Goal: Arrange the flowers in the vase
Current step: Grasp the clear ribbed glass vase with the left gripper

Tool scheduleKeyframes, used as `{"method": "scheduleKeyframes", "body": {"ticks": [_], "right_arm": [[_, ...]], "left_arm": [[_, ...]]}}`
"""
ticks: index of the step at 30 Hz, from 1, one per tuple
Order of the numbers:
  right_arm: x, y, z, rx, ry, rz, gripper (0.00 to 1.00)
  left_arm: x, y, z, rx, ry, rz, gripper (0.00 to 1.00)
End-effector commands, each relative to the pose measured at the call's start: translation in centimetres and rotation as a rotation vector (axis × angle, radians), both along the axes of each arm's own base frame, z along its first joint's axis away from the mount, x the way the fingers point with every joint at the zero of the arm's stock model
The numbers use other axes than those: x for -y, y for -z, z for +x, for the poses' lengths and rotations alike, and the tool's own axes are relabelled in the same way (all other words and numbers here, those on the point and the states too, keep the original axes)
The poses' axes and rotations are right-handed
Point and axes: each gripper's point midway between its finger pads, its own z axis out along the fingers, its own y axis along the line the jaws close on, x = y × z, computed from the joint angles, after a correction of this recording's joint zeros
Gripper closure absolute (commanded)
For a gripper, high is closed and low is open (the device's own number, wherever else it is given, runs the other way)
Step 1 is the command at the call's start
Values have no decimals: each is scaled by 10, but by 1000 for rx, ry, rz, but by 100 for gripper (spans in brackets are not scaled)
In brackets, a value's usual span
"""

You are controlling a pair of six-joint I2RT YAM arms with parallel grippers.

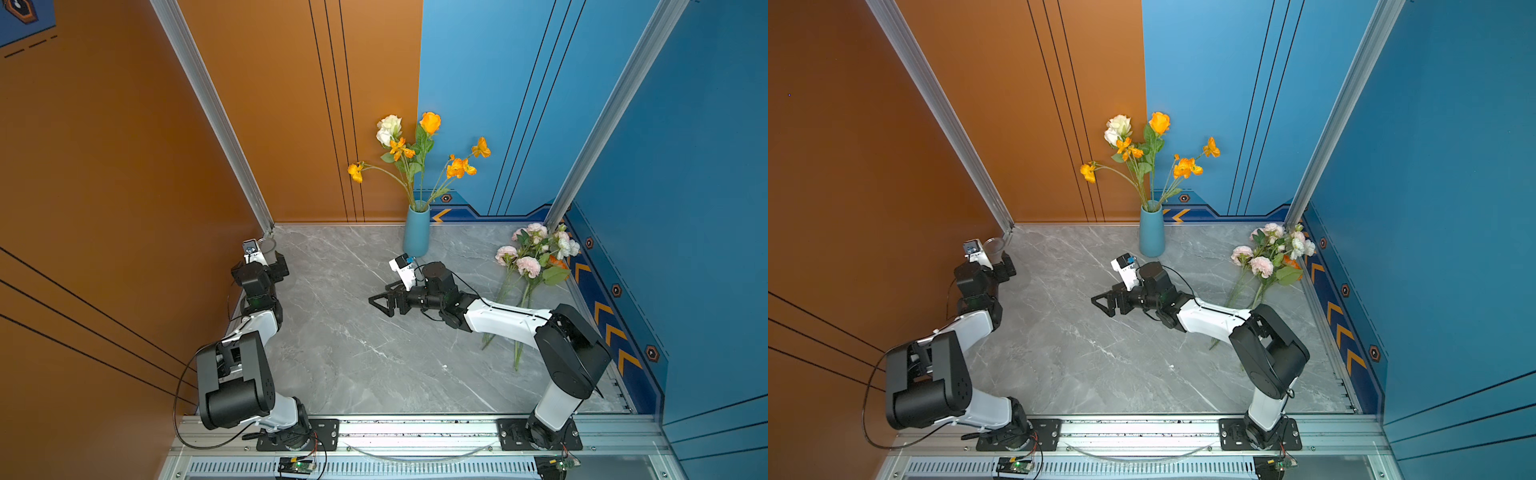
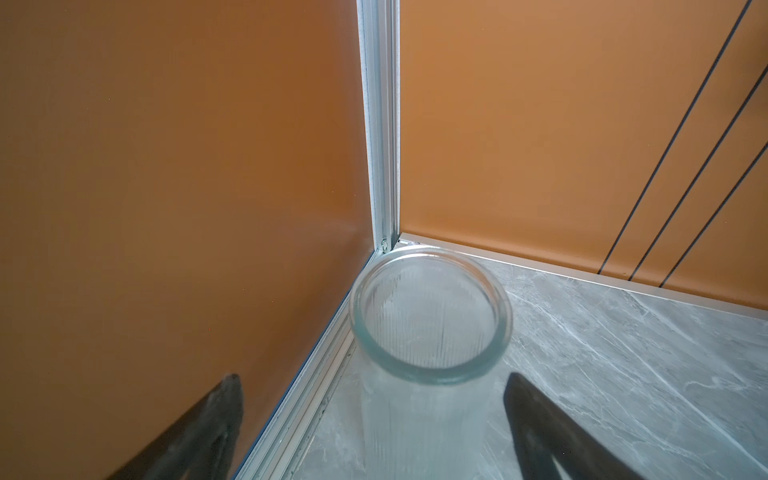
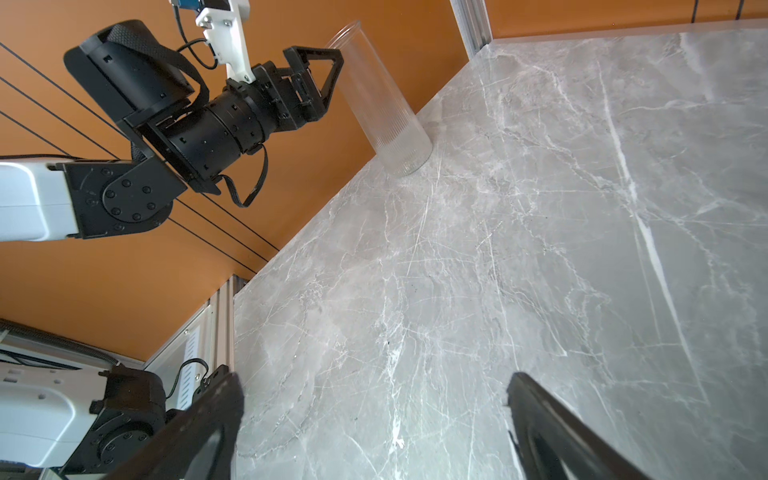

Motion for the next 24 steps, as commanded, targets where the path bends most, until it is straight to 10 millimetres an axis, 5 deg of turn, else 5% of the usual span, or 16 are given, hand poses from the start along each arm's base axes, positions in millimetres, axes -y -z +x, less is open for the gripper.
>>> {"method": "scheduleKeyframes", "body": {"ticks": [1,24], "right_arm": [[-5,-12,5,11,-17,41,0],[0,8,17,-49,-19,5,0]], "left_arm": [[-1,-6,12,11,38,28,2],[-10,22,55,-2,115,11,0]]}}
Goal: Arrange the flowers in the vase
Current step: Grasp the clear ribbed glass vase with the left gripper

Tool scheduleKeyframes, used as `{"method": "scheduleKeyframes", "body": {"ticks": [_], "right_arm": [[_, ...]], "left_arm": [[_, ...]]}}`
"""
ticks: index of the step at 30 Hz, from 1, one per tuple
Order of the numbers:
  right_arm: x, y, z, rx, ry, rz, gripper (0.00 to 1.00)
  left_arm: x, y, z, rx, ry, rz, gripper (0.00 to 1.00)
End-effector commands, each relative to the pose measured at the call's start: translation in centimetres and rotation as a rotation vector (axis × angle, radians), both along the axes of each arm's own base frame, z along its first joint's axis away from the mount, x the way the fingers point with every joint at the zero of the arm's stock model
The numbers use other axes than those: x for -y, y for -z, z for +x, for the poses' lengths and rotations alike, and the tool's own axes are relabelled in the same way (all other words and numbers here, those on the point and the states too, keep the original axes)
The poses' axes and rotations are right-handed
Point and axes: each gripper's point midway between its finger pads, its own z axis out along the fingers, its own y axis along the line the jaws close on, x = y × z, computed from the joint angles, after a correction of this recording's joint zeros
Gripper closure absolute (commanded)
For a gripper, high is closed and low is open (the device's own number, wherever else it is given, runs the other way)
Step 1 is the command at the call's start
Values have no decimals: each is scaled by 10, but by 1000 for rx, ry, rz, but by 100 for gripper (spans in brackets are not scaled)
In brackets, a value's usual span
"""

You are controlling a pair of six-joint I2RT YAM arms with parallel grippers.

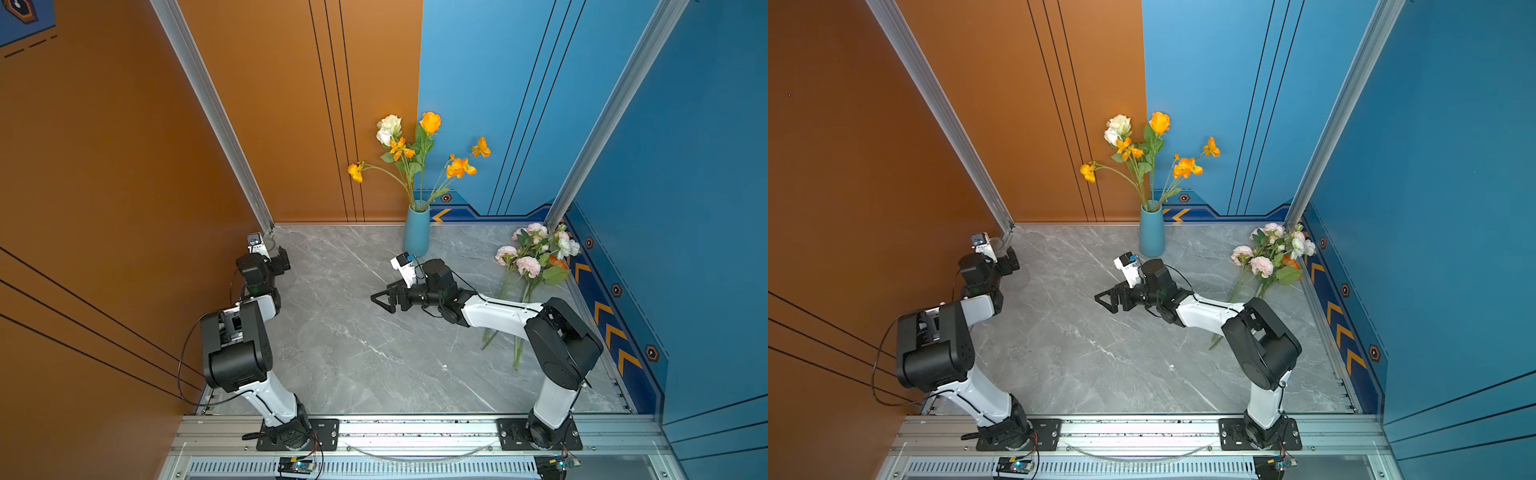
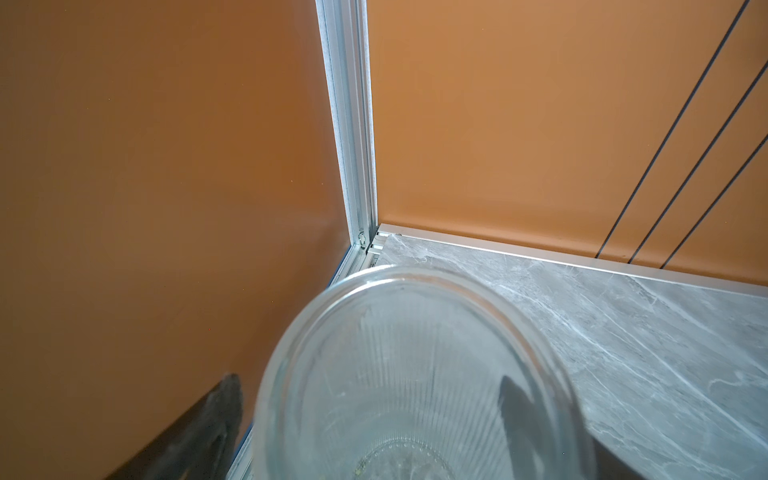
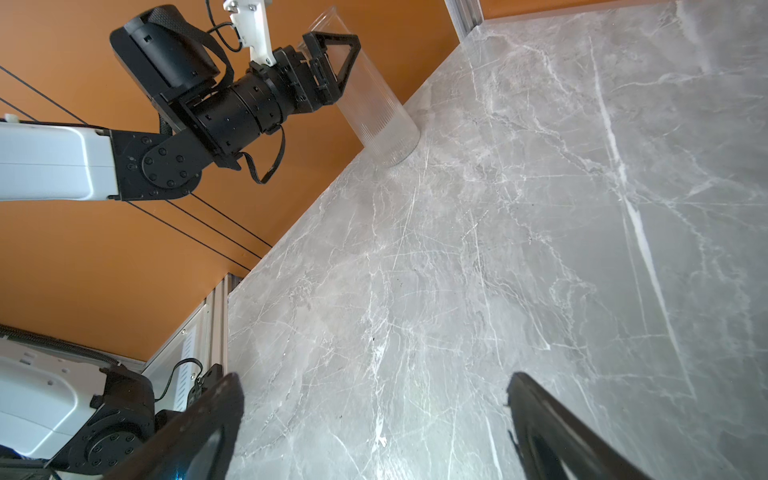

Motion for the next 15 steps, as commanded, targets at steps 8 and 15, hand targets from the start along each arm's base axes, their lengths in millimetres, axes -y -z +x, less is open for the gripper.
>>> {"method": "scheduleKeyframes", "body": {"ticks": [8,15], "right_arm": [[-1,-10,2,-11,-7,3,0],[0,-13,-4,-6,-12,-7,0]], "left_arm": [[0,-10,11,74,45,30,23],[14,-31,6,182,126,-5,38]]}}
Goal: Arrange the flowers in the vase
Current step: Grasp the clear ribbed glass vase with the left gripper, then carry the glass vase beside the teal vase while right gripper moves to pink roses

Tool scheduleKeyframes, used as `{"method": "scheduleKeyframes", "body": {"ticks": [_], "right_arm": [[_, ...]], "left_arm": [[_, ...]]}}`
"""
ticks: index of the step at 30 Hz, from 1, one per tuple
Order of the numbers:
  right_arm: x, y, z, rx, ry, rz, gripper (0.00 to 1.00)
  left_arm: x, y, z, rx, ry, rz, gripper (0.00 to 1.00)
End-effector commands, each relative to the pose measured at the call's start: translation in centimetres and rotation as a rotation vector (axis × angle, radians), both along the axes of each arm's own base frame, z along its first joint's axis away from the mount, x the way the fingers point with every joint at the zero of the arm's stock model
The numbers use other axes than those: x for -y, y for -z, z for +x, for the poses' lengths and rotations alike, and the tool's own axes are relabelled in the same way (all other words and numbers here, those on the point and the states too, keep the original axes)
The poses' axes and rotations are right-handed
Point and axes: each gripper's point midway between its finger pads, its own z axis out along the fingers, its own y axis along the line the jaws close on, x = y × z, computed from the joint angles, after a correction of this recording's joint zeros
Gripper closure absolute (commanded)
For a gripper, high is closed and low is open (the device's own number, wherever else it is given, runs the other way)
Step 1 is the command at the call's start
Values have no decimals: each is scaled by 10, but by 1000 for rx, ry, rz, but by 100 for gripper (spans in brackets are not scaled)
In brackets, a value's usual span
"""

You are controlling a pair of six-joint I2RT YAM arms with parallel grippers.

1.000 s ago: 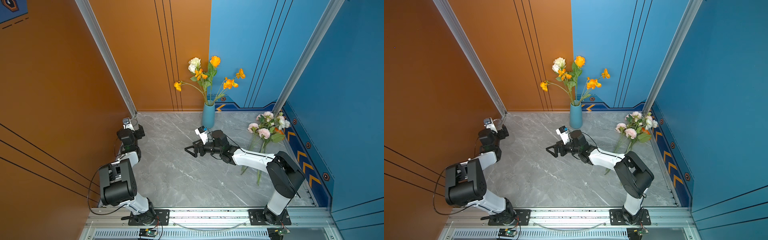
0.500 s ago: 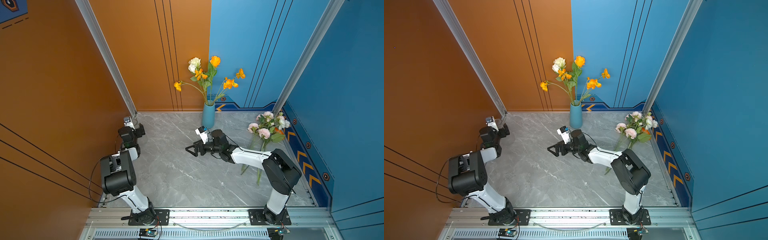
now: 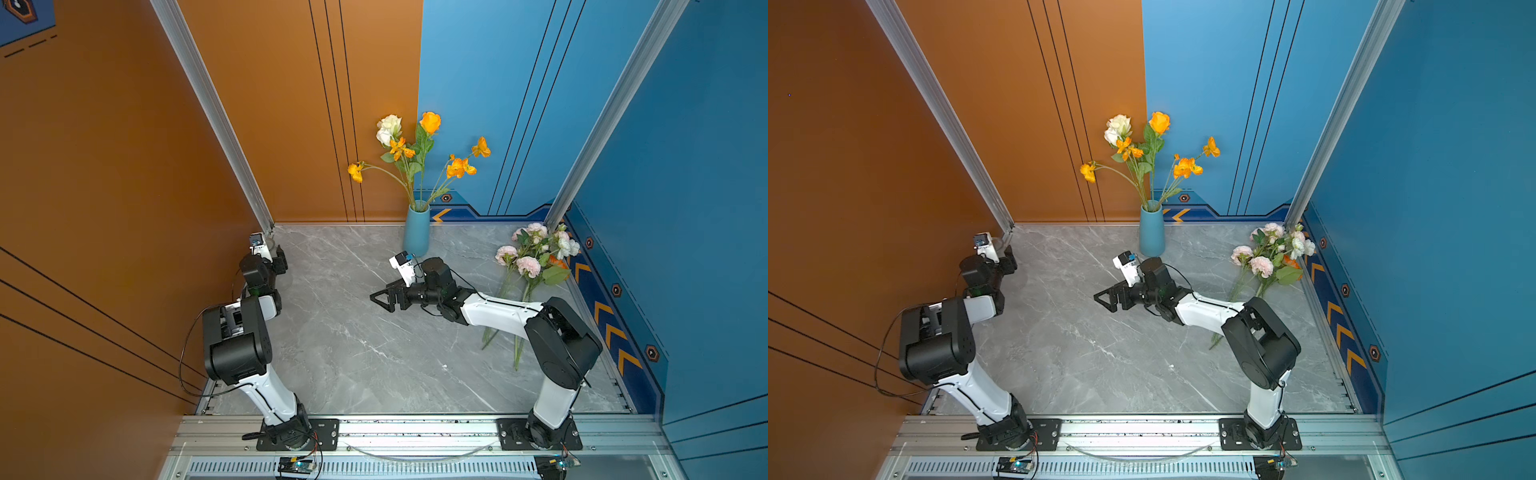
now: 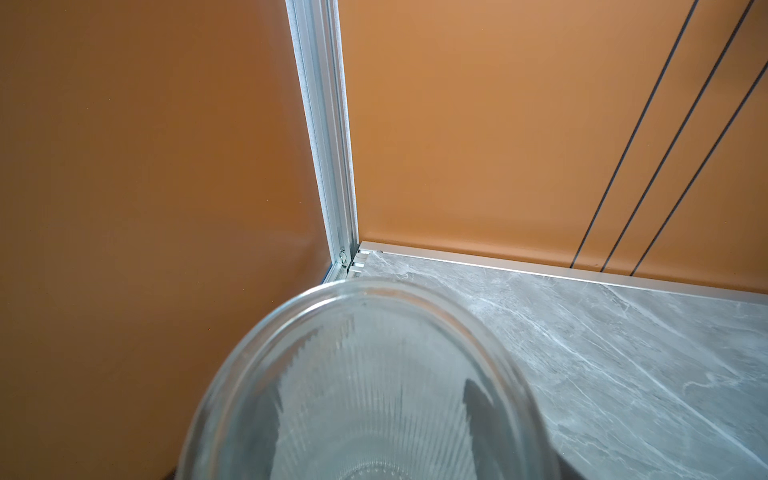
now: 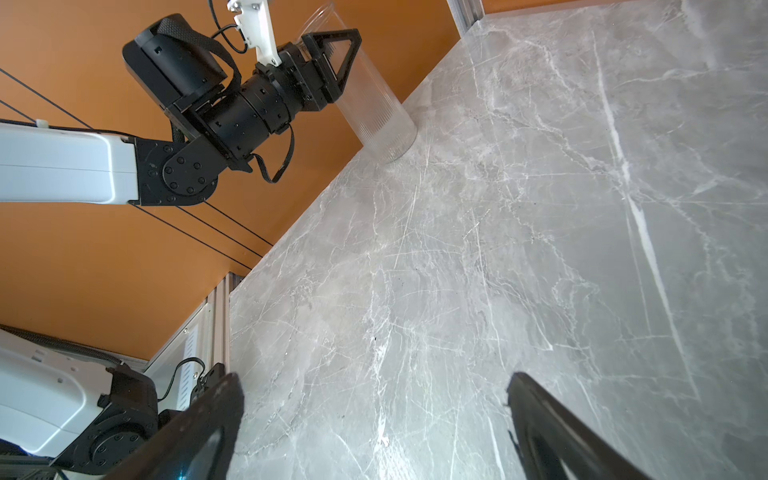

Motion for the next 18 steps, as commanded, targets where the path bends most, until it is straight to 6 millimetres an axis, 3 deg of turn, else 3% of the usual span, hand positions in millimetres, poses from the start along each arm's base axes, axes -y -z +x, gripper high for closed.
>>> {"method": "scheduleKeyframes", "body": {"ticks": [1,3,7,10,14,18], "right_arm": [[0,-15,-6,14,-12,5,0],[3,-18,-10,26,-7,2,0],[13,-27,-18,50,10,2,0],[32,-27,-20,36,59,-5,0],[86,-16,-6,10,220,-73,0],[146,0,0,-24,376,-225,0]], "left_arm": [[11,-34,-2,127,74,-12,41],[20,-48,-4,164,113,-48,50],[47,-79,-15,239,182,-86,56],[87,-105,-27,292,261,-94,57],[166,-130,-42,320,421,-100,59],[255,-129,-60,291,627,-108,59]]}}
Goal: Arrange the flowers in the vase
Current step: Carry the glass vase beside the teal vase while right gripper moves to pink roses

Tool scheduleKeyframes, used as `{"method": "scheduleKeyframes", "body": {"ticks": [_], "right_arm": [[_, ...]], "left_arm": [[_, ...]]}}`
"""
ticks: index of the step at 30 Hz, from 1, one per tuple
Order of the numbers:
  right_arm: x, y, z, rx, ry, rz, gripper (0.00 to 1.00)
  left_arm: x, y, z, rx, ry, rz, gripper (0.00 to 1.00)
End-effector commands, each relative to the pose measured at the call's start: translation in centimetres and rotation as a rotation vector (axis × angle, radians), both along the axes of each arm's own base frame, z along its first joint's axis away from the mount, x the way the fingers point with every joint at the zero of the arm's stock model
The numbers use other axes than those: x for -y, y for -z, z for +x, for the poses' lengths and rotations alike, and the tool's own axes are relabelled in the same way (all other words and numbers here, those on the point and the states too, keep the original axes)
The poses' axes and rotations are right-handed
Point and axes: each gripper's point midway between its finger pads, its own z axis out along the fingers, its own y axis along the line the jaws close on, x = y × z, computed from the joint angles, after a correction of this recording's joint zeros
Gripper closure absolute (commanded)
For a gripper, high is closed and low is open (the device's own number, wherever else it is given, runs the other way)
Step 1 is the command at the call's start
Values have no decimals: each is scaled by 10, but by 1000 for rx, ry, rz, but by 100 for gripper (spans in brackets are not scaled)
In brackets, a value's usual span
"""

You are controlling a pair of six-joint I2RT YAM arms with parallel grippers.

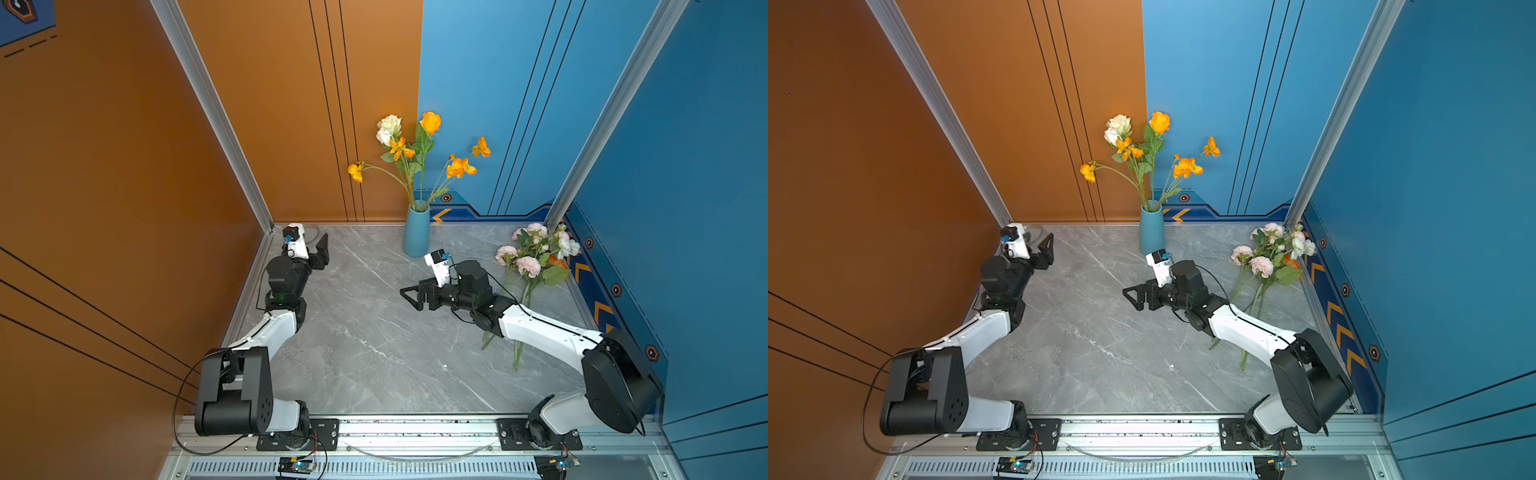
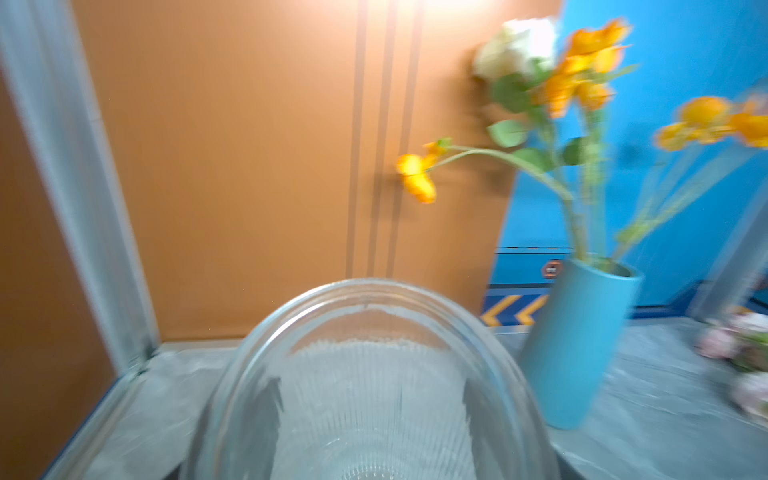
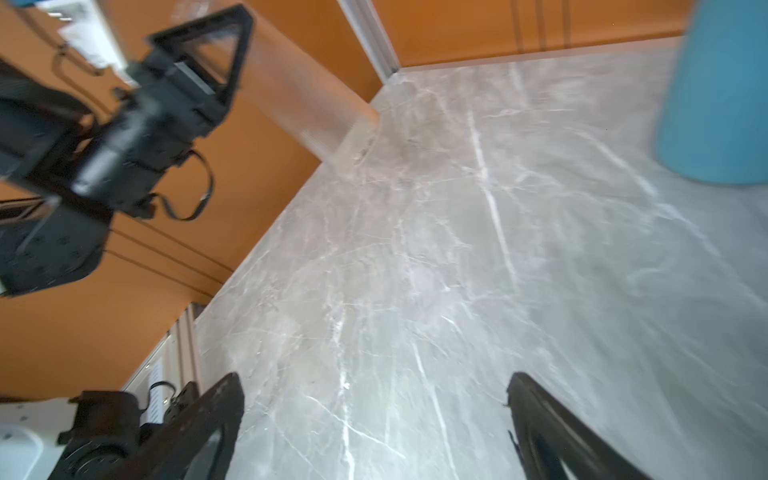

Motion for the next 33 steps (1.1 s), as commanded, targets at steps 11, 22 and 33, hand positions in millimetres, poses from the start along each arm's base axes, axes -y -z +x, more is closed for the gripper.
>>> {"method": "scheduleKeyframes", "body": {"ticks": [11,22,33], "right_arm": [[104,16,-24,-58,250,-157,0],[111,14,-30,-56,264,-156,0],[114,18,-28,-62,271,-167,0]], "left_arm": [[209,10,-71,-52,603,82,60],[258,53,-86,-93,668,207,61],[275,72,-92,-109,683,251,57]]}}
